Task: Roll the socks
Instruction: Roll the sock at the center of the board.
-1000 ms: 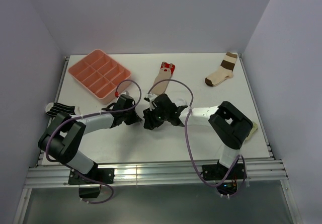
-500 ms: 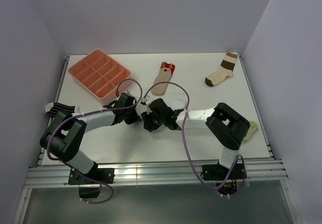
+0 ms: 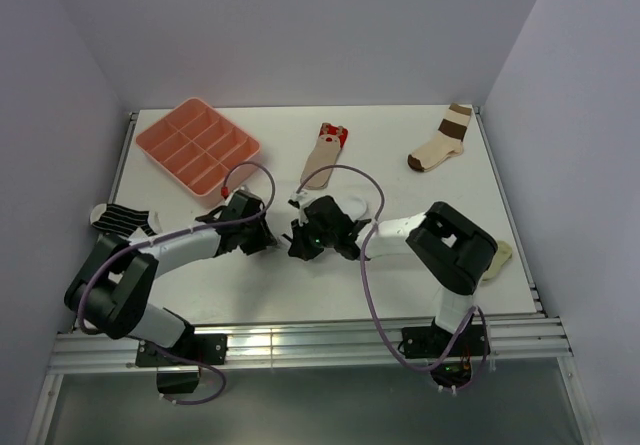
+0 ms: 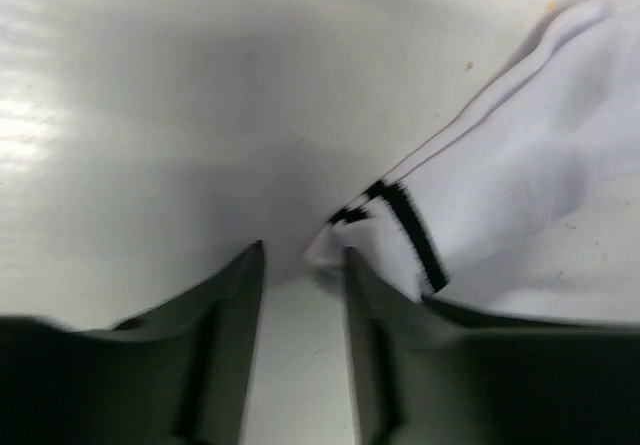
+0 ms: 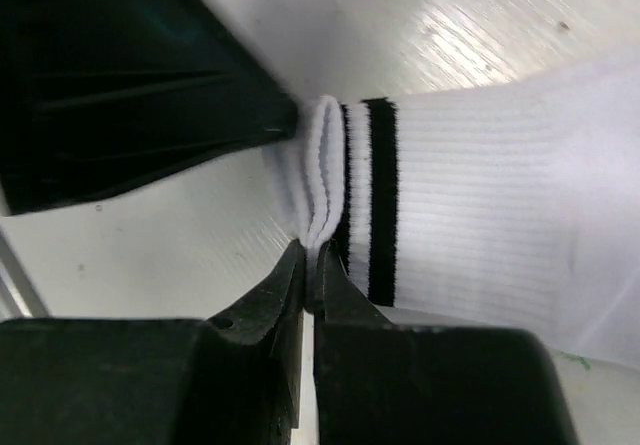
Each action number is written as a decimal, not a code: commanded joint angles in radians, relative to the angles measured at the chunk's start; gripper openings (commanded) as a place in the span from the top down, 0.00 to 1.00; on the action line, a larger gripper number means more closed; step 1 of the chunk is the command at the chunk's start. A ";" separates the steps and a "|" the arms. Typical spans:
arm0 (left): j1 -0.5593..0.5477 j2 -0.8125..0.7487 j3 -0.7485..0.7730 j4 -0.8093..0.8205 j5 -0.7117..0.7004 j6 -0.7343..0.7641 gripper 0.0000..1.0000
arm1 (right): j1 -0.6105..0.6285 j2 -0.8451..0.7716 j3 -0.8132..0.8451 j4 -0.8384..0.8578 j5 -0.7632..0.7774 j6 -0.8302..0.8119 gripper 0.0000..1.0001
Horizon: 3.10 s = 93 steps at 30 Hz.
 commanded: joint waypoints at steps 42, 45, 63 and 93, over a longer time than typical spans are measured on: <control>-0.025 0.029 -0.152 0.189 0.053 -0.039 0.64 | -0.286 0.223 -0.097 0.240 -0.552 0.459 0.87; -0.040 0.067 -0.122 0.164 0.049 -0.027 0.66 | -0.283 0.186 -0.087 0.191 -0.510 0.409 0.75; -0.063 0.190 -0.001 0.040 0.000 0.039 0.74 | -0.084 -0.241 -0.015 -0.250 0.192 0.022 0.49; -0.069 0.218 0.066 -0.019 0.020 0.071 0.75 | 0.036 -0.071 -0.034 -0.107 0.257 -0.133 0.62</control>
